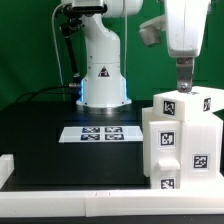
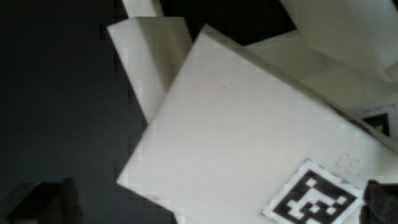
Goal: Assemble cabinet
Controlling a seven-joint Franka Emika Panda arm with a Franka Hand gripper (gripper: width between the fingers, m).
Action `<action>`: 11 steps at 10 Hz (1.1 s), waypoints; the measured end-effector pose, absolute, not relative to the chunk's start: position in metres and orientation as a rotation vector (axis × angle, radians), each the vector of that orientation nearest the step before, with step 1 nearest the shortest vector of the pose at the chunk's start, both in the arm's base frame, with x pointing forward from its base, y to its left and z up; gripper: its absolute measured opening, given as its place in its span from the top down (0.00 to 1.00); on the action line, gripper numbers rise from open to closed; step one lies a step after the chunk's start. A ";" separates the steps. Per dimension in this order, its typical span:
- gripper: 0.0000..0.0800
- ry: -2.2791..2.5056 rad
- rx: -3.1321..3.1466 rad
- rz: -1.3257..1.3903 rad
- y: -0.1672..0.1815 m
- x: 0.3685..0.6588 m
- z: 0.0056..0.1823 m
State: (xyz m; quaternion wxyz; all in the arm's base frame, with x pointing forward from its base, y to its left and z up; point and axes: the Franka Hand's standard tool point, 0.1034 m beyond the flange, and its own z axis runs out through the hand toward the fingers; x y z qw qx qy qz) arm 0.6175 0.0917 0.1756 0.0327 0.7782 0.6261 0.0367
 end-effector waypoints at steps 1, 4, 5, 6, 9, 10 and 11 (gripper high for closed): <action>0.00 2.047 2.274 0.094 0.091 0.617 0.176; 0.00 2.340 1.900 0.034 0.097 0.617 0.176; 0.00 2.384 1.830 0.019 0.098 0.617 0.176; 0.00 2.430 1.754 -0.003 0.098 0.616 0.175; 0.00 2.536 1.556 -0.079 0.100 0.607 0.166; 0.00 2.528 1.585 -0.089 0.104 0.602 0.158; 0.00 2.539 1.589 -0.104 0.106 0.597 0.149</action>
Offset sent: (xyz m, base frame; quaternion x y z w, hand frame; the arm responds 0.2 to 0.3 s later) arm -0.0022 0.0151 0.0030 0.0018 -0.0171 -0.2637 0.9645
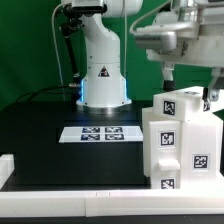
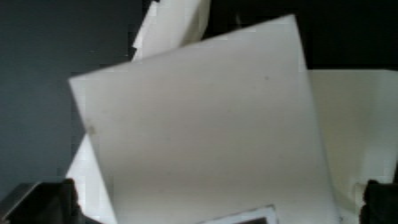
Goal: Assemble cabinet
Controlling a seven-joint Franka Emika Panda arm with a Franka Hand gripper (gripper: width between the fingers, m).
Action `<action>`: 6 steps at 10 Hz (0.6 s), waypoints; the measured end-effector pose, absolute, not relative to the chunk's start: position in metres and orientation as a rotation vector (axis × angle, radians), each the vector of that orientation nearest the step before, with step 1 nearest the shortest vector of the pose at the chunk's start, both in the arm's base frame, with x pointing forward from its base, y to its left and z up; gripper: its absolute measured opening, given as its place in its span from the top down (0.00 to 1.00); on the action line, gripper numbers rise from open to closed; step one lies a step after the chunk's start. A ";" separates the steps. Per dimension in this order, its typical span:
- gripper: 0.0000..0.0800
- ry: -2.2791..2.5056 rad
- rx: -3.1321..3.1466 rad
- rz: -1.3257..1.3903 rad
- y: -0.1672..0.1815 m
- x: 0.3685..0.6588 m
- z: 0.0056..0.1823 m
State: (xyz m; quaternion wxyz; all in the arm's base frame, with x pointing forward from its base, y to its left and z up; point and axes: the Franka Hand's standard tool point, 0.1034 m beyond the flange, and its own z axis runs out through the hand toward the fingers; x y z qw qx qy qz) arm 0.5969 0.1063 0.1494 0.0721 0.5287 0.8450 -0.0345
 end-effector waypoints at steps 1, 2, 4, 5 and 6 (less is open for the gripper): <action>0.00 2.541 1.596 -0.111 0.106 0.594 0.146; 0.00 2.530 1.618 -0.112 0.106 0.593 0.144; 0.29 2.519 1.633 -0.110 0.107 0.593 0.144; 0.29 2.518 1.635 -0.110 0.106 0.593 0.144; 0.30 2.512 1.645 -0.109 0.106 0.593 0.144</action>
Offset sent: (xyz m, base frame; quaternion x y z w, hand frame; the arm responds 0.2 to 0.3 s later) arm 0.0052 0.0064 0.0014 0.0001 -0.0045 0.0042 1.0000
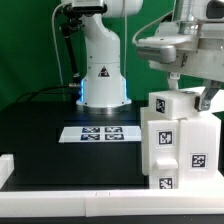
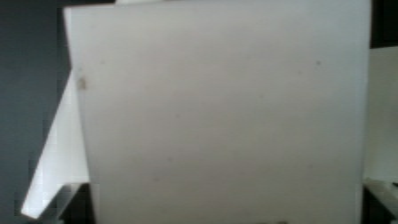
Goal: Assemble cabinet
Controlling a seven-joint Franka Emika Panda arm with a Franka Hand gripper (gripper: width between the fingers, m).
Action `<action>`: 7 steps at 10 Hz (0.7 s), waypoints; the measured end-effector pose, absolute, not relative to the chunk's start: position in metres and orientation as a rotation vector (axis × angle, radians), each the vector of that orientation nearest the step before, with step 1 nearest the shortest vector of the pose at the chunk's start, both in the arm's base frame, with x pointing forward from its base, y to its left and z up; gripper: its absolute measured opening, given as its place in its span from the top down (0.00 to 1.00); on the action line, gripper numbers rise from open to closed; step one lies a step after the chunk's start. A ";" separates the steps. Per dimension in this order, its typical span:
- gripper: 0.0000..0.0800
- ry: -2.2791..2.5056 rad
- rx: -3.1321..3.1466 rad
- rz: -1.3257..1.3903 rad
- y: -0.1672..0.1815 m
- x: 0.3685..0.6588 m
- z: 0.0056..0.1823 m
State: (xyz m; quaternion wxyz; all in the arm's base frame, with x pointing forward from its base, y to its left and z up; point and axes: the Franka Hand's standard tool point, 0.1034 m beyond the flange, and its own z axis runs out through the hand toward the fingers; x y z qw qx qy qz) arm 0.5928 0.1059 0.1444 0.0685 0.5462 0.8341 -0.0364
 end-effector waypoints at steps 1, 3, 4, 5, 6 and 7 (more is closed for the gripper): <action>0.30 2.483 1.687 -0.106 0.106 0.593 0.144; 0.30 2.454 1.737 -0.103 0.104 0.593 0.144; 0.30 2.339 1.912 -0.106 0.097 0.592 0.145; 0.30 2.244 2.026 -0.113 0.093 0.591 0.144; 0.30 2.135 2.143 -0.104 0.093 0.590 0.143; 0.30 2.032 2.241 -0.100 0.093 0.589 0.144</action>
Offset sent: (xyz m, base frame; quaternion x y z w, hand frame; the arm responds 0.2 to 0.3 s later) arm 0.0060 -0.0209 0.0085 0.0423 0.0413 0.2751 0.9596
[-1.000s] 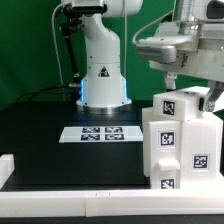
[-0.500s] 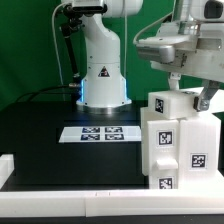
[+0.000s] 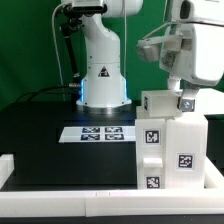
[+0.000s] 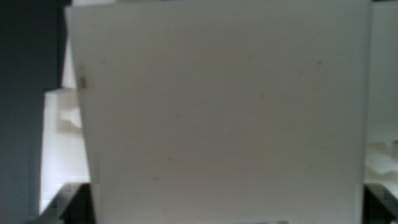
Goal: Assemble cabinet
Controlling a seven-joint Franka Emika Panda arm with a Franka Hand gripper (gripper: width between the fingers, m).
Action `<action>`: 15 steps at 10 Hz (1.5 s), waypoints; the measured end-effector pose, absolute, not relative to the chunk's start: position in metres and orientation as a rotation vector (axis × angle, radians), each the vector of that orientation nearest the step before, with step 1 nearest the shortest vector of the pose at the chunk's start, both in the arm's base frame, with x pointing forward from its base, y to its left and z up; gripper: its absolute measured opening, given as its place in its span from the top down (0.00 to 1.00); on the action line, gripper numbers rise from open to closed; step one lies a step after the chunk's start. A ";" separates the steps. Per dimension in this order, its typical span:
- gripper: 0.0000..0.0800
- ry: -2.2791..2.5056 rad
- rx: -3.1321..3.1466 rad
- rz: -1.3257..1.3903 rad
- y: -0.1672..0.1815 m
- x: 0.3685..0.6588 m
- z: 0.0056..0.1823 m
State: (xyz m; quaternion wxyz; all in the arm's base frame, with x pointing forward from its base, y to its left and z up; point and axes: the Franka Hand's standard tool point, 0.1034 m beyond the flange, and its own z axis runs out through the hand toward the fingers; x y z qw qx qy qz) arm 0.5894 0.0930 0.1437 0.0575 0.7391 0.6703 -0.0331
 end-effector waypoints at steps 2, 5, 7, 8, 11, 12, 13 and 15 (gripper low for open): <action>0.30 1.770 2.451 -0.096 0.093 0.588 0.144; 0.30 1.545 2.593 -0.098 0.091 0.587 0.145; 0.30 1.316 2.719 -0.083 0.094 0.586 0.145; 0.30 1.234 2.762 -0.078 0.095 0.586 0.145; 0.30 0.820 2.956 -0.057 0.094 0.584 0.145; 0.30 0.669 3.001 -0.049 0.095 0.584 0.145; 0.30 0.557 3.025 -0.044 0.096 0.583 0.145; 0.30 0.228 3.072 -0.034 0.098 0.583 0.145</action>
Offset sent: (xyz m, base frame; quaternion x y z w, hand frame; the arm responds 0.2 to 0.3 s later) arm 0.0079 -0.0035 0.0073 -0.0039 -0.0161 0.1698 0.9853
